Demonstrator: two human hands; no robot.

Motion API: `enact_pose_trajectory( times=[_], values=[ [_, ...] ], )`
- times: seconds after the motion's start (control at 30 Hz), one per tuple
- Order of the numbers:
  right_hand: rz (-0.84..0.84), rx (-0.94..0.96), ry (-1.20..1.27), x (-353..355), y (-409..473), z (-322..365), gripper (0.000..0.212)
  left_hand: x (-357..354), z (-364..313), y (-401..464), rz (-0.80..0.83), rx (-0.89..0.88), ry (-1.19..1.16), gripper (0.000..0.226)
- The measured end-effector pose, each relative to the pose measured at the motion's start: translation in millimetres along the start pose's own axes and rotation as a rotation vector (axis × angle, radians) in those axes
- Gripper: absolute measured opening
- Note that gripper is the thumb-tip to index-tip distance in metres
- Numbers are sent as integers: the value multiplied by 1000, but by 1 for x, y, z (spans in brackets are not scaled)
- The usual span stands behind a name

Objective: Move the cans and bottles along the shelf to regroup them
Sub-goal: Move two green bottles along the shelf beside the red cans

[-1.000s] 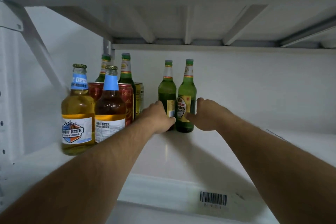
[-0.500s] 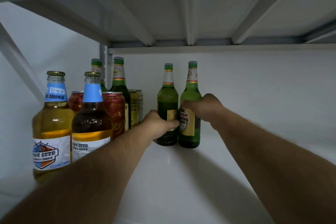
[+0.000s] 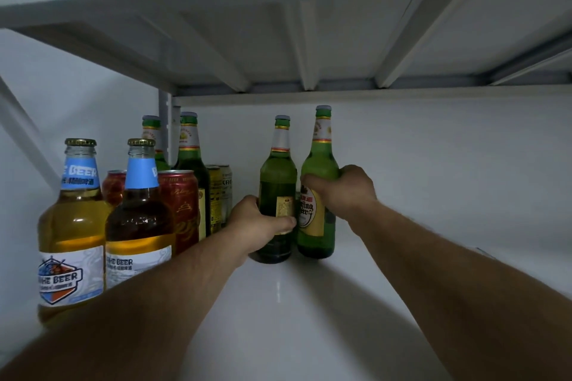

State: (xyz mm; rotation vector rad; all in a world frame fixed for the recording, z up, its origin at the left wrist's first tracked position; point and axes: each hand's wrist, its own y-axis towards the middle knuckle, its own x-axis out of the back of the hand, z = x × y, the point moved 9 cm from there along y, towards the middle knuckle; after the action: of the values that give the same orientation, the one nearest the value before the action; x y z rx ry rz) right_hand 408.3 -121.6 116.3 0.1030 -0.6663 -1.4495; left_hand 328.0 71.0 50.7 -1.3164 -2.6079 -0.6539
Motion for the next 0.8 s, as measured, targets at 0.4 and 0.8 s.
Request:
enact_pose_trajectory(
  times=[0.4,0.8],
  values=[
    [-338,-56,11,135,-100,17,60,-48,-57,-87,335,-115,-95,52],
    [-649,-167,-146,260,-235,30,61,-105,-109,-193,591,-240,-142,59]
  ],
)
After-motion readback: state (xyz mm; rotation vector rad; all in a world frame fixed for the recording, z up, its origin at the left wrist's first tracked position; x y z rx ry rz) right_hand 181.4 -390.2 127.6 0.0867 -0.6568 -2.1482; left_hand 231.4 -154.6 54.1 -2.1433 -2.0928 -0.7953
